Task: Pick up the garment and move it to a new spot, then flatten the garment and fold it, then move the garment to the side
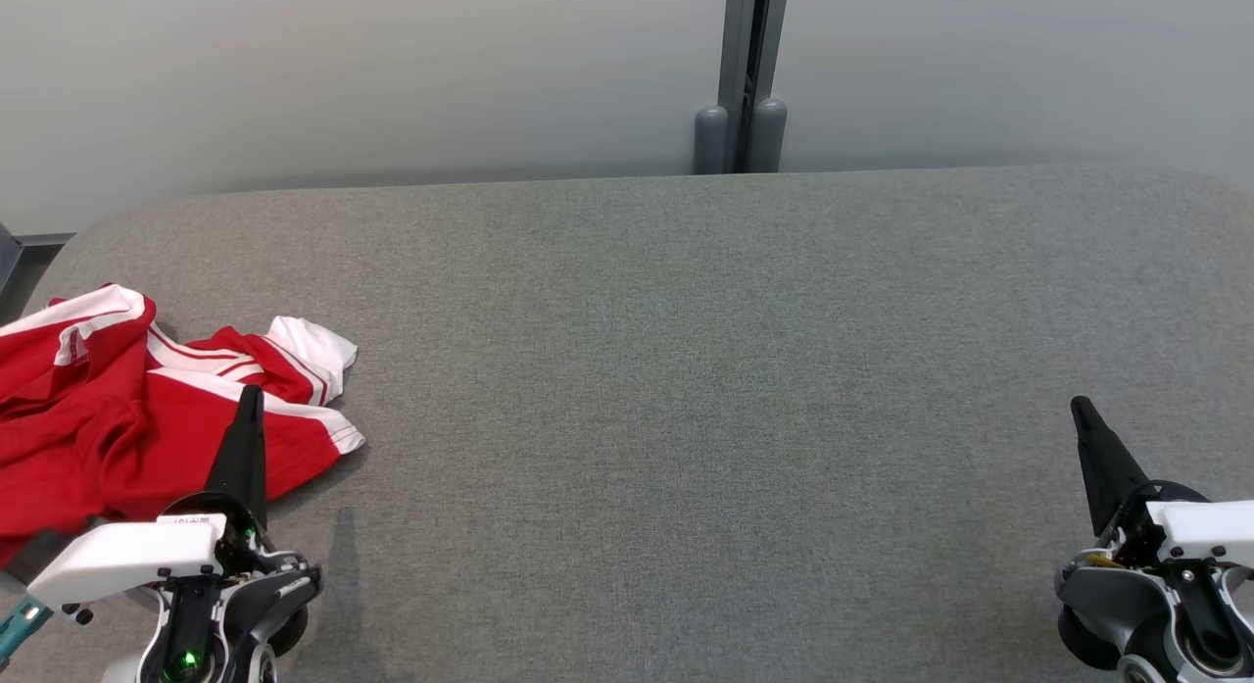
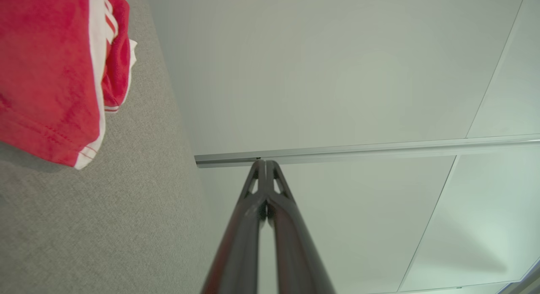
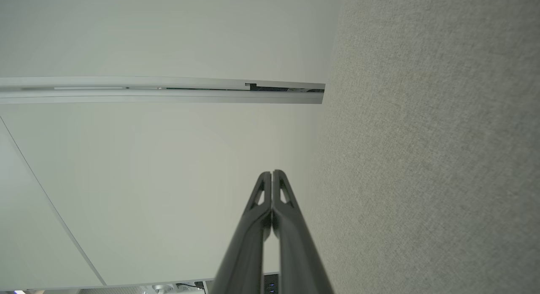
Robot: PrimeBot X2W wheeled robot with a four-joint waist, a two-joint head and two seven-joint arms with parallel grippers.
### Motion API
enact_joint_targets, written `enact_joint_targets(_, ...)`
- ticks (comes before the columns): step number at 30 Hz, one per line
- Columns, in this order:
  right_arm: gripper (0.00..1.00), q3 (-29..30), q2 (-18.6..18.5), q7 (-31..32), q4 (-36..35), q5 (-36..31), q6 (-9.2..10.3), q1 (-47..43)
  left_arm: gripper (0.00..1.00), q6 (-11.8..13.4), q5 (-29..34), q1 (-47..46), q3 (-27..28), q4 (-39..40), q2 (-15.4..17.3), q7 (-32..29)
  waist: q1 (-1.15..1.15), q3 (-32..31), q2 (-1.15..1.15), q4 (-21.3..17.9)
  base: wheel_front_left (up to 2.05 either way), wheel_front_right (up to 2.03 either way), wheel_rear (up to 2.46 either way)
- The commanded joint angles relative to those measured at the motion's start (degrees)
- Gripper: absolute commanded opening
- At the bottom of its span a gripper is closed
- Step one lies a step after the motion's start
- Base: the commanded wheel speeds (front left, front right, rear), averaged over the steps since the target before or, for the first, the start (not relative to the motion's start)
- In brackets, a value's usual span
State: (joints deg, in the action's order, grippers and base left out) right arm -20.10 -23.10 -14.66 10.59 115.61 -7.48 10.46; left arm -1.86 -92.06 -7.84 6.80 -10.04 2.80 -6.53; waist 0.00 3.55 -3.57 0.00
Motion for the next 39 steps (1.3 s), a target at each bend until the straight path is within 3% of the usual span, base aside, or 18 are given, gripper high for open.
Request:
enact_joint_targets(1, 0.00, 0.0, -0.4, -0.2, 0.0, 0.4, -0.02, 0.4, 0.00, 0.3, -0.2, -0.6, 0.2, 0.1, 0.2, -0.1, 0.00, 0.0, 0.00, 0.0, 0.00, 0.00, 0.00)
enact_joint_targets(39, 0.00, 0.0, -0.4, -0.2, 0.0, 0.4, -0.02, 0.4, 0.00, 0.3, -0.1, -0.6, 0.2, 0.1, 0.2, -0.1, 0.00, 0.0, 0.00, 0.0, 0.00, 0.00, 0.00)
